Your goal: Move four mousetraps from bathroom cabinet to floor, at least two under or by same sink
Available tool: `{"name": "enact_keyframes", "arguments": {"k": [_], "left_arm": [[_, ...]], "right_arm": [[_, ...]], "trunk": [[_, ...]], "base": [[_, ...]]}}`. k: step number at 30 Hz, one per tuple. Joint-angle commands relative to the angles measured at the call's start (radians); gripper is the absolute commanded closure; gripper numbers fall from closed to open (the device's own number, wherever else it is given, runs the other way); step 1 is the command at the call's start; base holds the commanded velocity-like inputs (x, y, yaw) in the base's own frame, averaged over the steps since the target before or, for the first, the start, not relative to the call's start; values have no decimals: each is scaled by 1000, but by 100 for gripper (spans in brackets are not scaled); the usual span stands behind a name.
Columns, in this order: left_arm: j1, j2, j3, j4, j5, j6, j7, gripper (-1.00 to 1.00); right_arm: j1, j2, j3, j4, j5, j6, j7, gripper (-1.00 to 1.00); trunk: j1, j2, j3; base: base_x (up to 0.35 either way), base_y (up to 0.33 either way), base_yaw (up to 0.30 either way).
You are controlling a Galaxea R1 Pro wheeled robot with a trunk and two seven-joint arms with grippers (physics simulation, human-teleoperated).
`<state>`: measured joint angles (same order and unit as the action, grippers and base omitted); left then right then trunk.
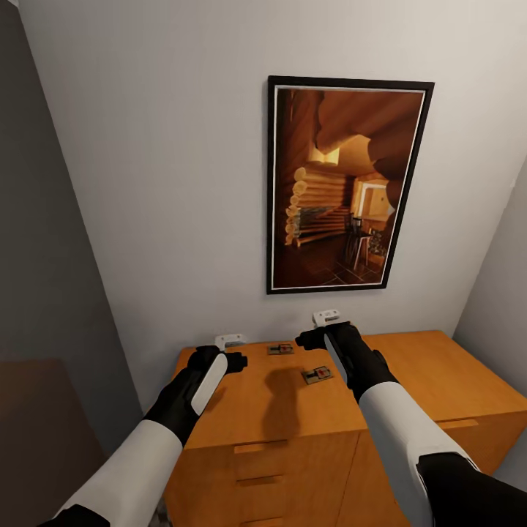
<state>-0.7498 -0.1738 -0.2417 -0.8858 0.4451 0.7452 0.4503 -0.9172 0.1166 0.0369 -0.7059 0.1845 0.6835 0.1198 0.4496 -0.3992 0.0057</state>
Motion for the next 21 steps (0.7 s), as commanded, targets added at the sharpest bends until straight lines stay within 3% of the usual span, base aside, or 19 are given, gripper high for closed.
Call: {"name": "enact_keyframes", "arguments": {"k": [1, 13, 21], "left_arm": [[0, 0, -2, -1, 11, 2, 10, -100], [0, 1, -2, -1, 10, 2, 10, -100], [0, 0, -2, 0, 10, 3, 10, -100]], "right_arm": [[0, 0, 0, -1, 10, 5, 8, -100], [0, 0, -4, -1, 8, 7, 6, -100], [0, 0, -5, -1, 8, 7, 6, -100]], "trunk": [[0, -1, -1], [0, -1, -1], [0, -1, -1]], "base": [[0, 0, 0], [0, 5, 0], [0, 188, 0]]}}
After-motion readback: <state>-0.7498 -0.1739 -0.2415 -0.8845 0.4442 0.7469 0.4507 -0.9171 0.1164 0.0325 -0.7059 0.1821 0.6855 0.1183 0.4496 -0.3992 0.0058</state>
